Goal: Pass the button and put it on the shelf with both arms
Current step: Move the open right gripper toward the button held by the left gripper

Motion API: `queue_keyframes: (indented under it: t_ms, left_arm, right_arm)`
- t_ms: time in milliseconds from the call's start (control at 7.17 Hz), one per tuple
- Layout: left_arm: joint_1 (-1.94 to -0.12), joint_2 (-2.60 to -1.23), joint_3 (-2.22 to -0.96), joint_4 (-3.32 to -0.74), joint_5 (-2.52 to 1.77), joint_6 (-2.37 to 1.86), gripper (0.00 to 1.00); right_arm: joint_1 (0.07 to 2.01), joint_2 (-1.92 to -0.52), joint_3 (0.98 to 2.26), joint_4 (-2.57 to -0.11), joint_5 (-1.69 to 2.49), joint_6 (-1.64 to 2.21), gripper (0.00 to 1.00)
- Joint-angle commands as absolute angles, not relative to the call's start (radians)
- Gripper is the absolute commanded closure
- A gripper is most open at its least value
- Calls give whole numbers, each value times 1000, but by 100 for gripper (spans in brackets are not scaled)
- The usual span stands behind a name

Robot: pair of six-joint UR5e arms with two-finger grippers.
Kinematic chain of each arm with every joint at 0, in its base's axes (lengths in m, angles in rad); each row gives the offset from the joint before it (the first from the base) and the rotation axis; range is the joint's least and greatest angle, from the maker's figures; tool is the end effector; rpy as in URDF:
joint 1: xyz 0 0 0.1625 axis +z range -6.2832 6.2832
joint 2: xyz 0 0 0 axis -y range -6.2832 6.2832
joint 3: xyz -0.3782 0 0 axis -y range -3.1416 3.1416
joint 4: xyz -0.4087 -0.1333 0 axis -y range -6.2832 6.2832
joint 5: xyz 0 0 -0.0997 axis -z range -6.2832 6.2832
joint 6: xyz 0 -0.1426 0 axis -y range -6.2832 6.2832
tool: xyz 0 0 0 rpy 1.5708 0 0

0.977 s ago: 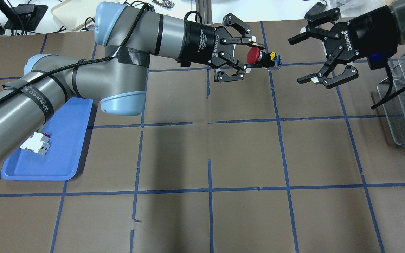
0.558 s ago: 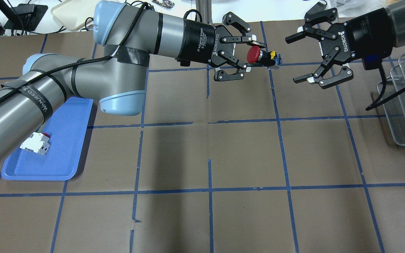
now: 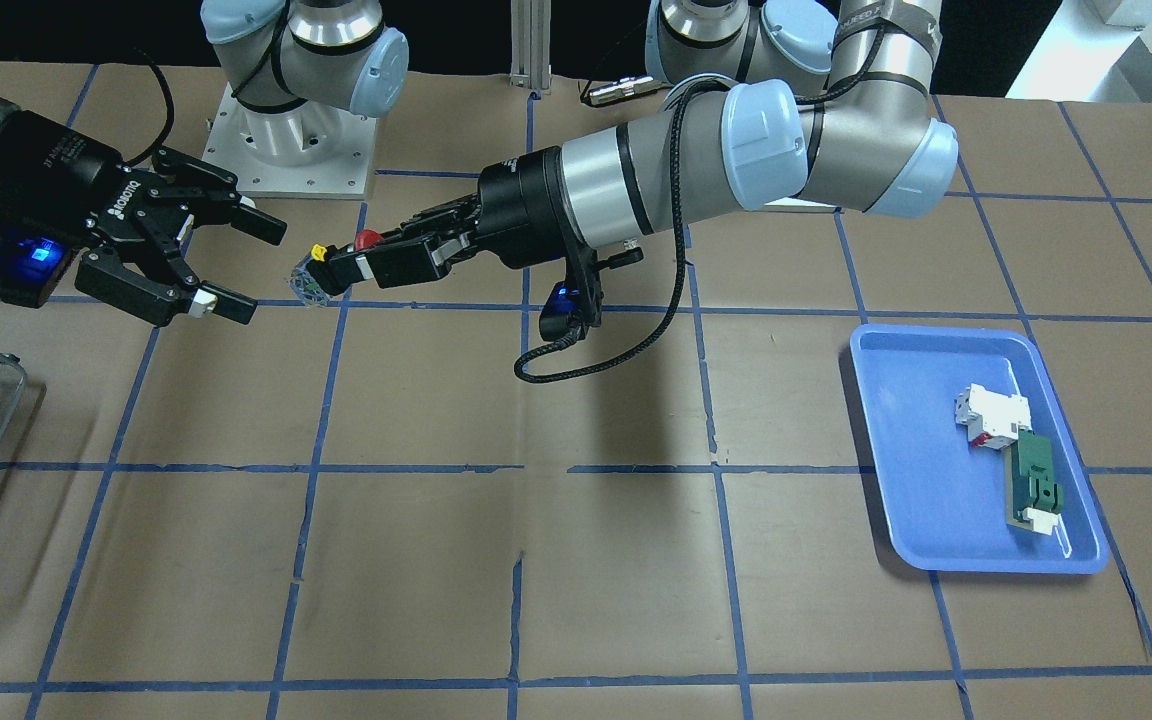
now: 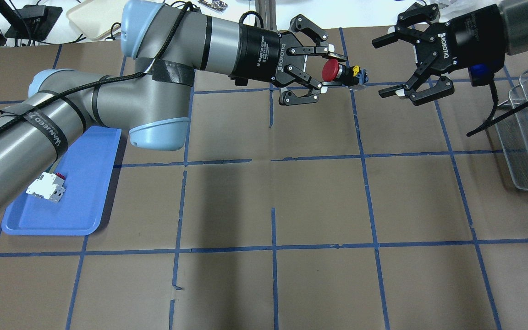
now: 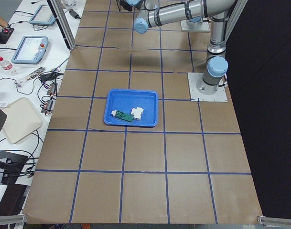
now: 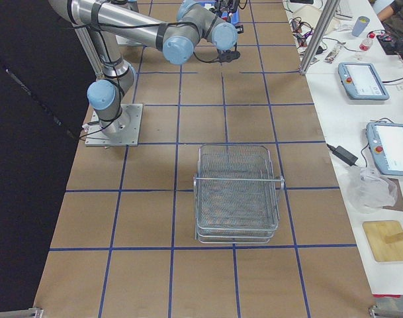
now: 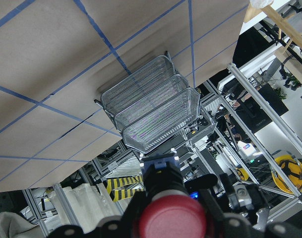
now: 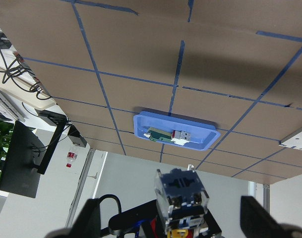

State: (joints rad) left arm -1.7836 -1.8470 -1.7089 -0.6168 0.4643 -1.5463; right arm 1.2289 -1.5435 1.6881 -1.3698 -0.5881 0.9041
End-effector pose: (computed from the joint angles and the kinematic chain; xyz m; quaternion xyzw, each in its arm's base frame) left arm -0.3807 -0.5271 0.3583 0.3971 -0.7310 -0.2456 0.4976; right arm 0.0758 -0.5383 0.3735 0.5727 0.6581 0.2746 0.4045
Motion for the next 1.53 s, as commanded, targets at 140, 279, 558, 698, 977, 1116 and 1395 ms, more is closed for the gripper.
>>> queue_keyframes:
  t_ms: [140,279,558,698,977,1116,1395]
  left_arm:
    - [-1782,-1848,-1709,-618,466,-1546,95]
    - [-1782,-1848,-1709,-618,466,-1546,95]
    - [-1782,-1847,-1709,-617,468,-1546,94]
    - [-1782,-1850,-1709,-617,472,-1546,94]
    - [-1782,-1848,-1709,-617,471,-1546,94]
    - [-1782,-1842,-1709,-618,472,-1551,94]
    - [-1782,-1839,-1709,-617,469,-1571,94]
  right_arm:
    - [1268,-1540,1710,-1379,-586,933,0]
    - [1269,-1543,1710,-1376,-587,934,0]
    - [1270,-1545,1724,-1370,-589,934,0]
    - [1270,-1545,1735,-1370,-589,936,0]
    - [1272,-1545,1735,-1368,-584,934,0]
    - [1272,-1545,1736,-1368,-583,934,0]
    - [1272,-1545,1741,-1367,-542,936,0]
